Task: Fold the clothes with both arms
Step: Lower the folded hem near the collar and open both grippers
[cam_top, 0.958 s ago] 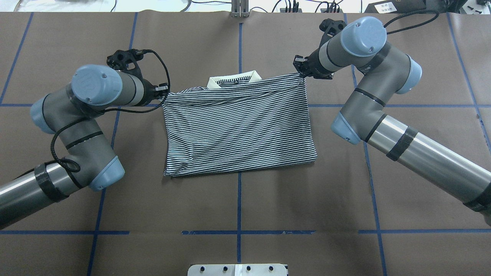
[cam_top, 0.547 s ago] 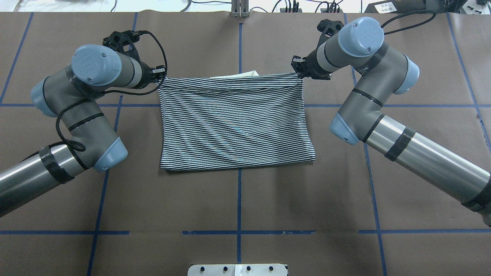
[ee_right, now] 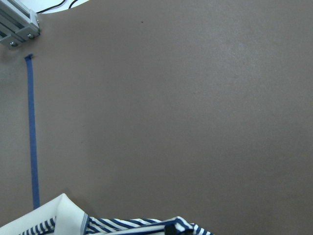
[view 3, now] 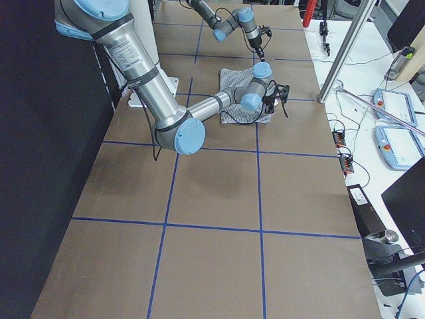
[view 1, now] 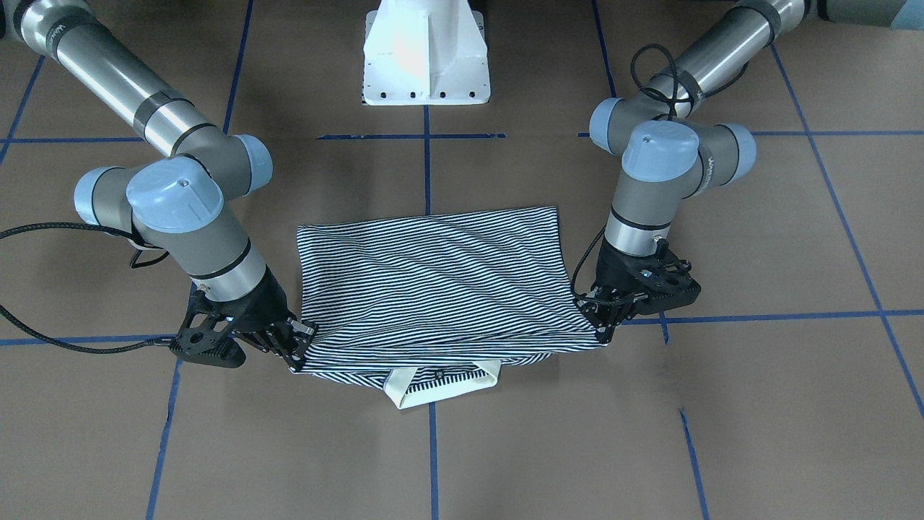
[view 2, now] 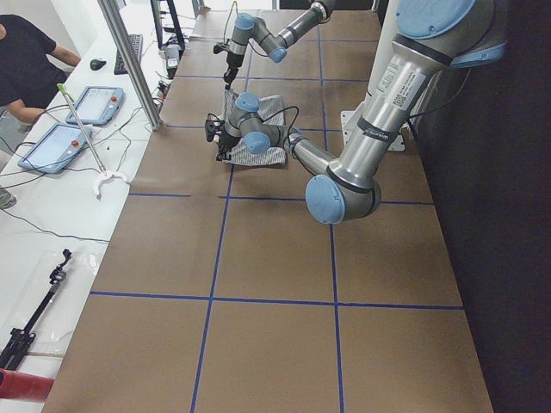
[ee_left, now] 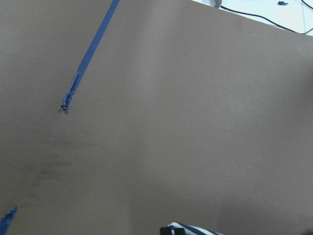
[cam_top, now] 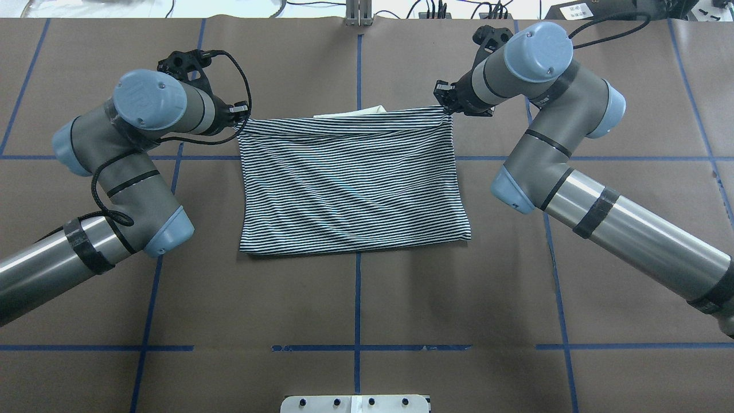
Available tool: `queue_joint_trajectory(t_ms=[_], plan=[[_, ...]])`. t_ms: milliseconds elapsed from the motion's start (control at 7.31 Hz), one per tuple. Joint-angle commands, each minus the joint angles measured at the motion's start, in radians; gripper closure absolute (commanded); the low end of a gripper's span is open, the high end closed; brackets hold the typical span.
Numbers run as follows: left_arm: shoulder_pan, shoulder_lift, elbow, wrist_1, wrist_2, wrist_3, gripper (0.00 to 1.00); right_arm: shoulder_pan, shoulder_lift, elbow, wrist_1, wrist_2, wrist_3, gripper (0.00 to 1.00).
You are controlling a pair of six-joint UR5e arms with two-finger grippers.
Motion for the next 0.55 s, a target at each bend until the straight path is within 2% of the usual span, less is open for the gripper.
queue_joint_trajectory(t_ms=[0, 137, 274, 410], plan=[[0.001, -0.004, -0.005, -0.001, 0.0, 0.0, 1.0, 0.001, 0.018, -0.014, 0.0, -0.002, 0.0, 1.0], [0.001, -0.01, -0.007, -0.001, -0.002, 0.0, 1.0, 0.001, 0.021, -0.011, 0.002, -0.002, 0.0, 1.0], [0.001, -0.014, -0.009, -0.001, -0.002, 0.0, 0.9, 0.003, 0.02, -0.009, 0.002, 0.002, -0.003, 0.86], [0.004, -0.037, -0.007, 0.012, -0.003, 0.011, 0.01, -0.003, 0.009, -0.009, 0.002, 0.001, -0.019, 0.01]])
